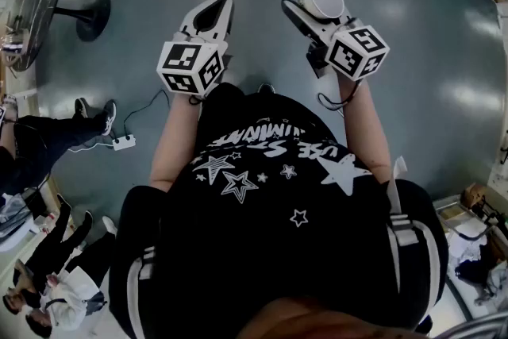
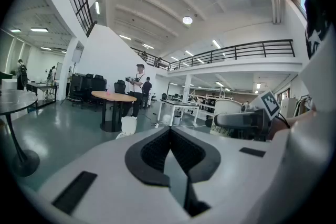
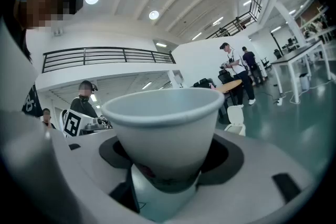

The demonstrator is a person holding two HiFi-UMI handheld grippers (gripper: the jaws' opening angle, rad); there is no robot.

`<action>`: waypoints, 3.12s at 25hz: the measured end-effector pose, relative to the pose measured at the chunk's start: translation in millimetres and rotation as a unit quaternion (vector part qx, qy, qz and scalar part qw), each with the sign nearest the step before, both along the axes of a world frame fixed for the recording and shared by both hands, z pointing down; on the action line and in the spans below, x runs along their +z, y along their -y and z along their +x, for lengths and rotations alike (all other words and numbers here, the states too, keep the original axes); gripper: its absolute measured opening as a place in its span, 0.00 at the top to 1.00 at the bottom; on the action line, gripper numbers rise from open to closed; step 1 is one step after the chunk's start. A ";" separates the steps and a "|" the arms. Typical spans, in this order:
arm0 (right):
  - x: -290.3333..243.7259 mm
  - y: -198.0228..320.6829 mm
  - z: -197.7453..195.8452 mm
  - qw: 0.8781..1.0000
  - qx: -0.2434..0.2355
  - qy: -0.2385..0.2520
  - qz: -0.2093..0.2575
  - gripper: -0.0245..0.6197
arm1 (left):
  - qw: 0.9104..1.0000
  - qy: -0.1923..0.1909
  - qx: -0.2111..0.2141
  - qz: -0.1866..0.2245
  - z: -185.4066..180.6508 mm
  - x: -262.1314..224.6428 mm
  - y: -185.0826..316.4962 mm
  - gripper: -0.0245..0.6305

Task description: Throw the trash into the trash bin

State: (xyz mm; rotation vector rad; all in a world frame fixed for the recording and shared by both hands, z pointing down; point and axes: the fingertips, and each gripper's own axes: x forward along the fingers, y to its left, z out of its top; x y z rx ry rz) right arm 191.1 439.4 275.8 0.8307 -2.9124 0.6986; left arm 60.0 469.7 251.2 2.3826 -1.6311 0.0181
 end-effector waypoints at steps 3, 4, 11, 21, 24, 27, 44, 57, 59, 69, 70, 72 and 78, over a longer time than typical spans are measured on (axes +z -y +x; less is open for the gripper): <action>1.8 4.8 0.6 1.000 -0.001 0.001 0.004 0.46 | 1.000 0.002 0.003 0.006 4.4 -0.7 4.6 0.95; 2.9 5.7 1.5 1.000 0.001 0.002 0.003 0.46 | 1.000 0.004 0.004 0.005 5.0 0.5 6.1 0.95; 9.2 12.7 16.1 1.000 0.019 0.003 -0.008 0.46 | 1.000 0.006 0.004 0.005 6.2 0.5 18.8 0.95; 13.8 62.7 12.2 0.999 0.039 -0.009 -0.016 0.46 | 1.000 -0.003 0.018 0.003 -5.6 4.1 81.7 0.95; 20.3 85.6 1.6 0.999 0.046 -0.016 -0.019 0.46 | 1.000 -0.009 0.018 0.003 -22.0 6.9 106.2 0.95; 24.0 111.4 -9.6 0.998 0.056 -0.017 -0.025 0.46 | 1.000 -0.010 0.022 -0.004 -37.2 12.5 131.3 0.95; 28.4 223.8 -99.2 0.996 0.065 -0.039 -0.047 0.46 | 0.998 -0.021 0.052 -0.030 -113.3 21.7 250.7 0.95; 25.8 273.0 -149.8 0.994 0.077 -0.062 -0.039 0.46 | 0.997 -0.041 0.064 -0.015 -154.6 10.6 301.7 0.95; 26.6 281.7 -163.4 0.994 0.080 -0.063 -0.036 0.46 | 0.997 -0.043 0.068 -0.012 -165.9 11.2 313.6 0.95; 28.2 317.2 -161.8 0.993 0.092 -0.069 -0.023 0.46 | 0.998 -0.036 0.056 -0.012 -179.8 17.3 350.7 0.95; 28.9 322.8 -159.9 0.993 0.091 -0.069 -0.022 0.46 | 0.998 -0.033 0.053 -0.010 -179.2 16.7 355.1 0.95; 30.3 336.2 -157.0 0.993 0.089 -0.067 -0.022 0.46 | 0.999 -0.028 0.046 -0.004 -178.6 13.5 366.1 0.95; 31.8 385.3 -163.1 0.996 0.065 -0.059 -0.013 0.46 | 1.000 -0.014 0.012 0.006 -187.4 5.1 403.6 0.95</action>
